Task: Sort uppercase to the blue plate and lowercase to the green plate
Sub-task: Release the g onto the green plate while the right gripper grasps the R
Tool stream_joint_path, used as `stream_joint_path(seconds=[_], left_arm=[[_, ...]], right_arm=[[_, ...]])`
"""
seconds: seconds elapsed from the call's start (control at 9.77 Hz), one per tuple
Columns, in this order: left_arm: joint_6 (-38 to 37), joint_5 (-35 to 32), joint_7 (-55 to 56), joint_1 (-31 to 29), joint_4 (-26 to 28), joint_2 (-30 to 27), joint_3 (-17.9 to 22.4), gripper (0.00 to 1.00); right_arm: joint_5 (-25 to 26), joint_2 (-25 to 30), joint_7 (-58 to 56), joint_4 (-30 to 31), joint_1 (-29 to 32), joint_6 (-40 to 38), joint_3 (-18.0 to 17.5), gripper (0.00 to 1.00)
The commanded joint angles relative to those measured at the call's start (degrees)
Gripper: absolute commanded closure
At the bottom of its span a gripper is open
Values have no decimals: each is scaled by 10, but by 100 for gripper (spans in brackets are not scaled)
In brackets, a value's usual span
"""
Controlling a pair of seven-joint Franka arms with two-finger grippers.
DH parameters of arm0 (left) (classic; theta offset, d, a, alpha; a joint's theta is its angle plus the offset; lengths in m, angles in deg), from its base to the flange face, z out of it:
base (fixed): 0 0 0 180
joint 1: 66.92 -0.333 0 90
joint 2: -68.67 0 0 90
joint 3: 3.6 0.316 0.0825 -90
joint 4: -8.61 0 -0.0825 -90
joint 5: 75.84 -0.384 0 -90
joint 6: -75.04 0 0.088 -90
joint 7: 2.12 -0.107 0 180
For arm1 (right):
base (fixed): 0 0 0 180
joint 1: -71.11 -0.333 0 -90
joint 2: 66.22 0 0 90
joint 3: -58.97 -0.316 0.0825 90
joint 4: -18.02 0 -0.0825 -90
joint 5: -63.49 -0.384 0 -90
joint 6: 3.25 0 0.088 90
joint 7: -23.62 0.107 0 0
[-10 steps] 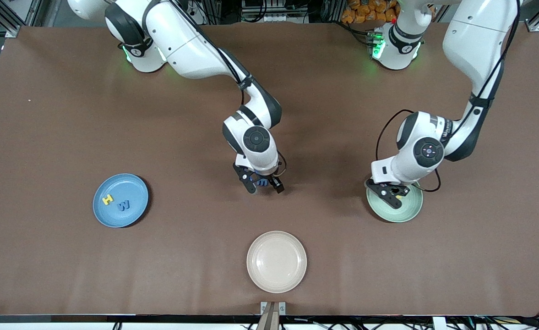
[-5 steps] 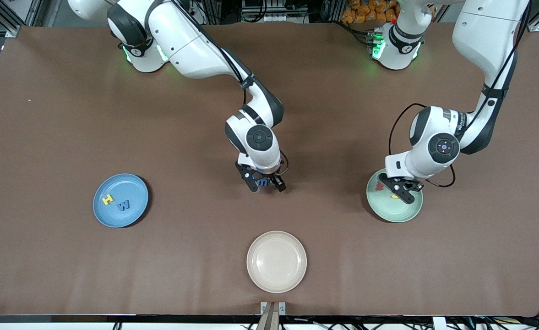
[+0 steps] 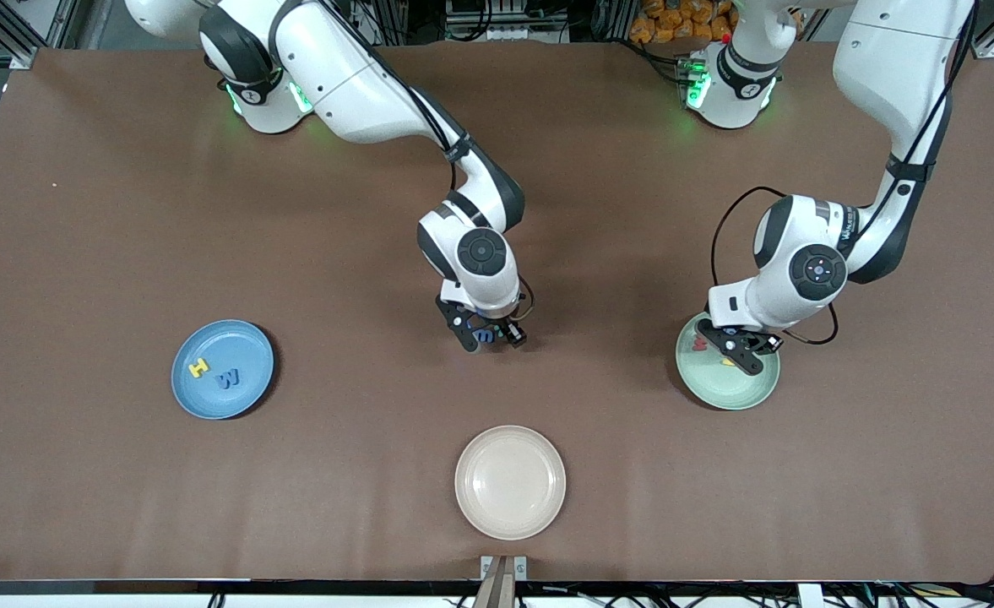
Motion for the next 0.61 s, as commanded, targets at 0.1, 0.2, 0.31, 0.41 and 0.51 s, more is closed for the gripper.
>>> stream_joint_path(seconds=[0.1, 0.2, 0.31, 0.41, 0.51], left_arm=[[3, 43, 40, 25, -1, -8, 0, 0], [3, 44, 80, 43, -11, -1, 0, 0], [3, 44, 118, 59, -26, 8, 0, 0], [3, 44, 150, 77, -44, 23, 0, 0], [3, 44, 183, 93, -60, 35, 0, 0]], right_arm=[[20, -10, 10, -10, -10, -1, 7, 100], [23, -5, 6, -10, -5, -5, 7, 100], [29, 9, 0, -10, 2, -11, 7, 100], [42, 23, -10, -10, 18, -36, 7, 100], [48, 38, -46, -10, 37, -68, 6, 100]])
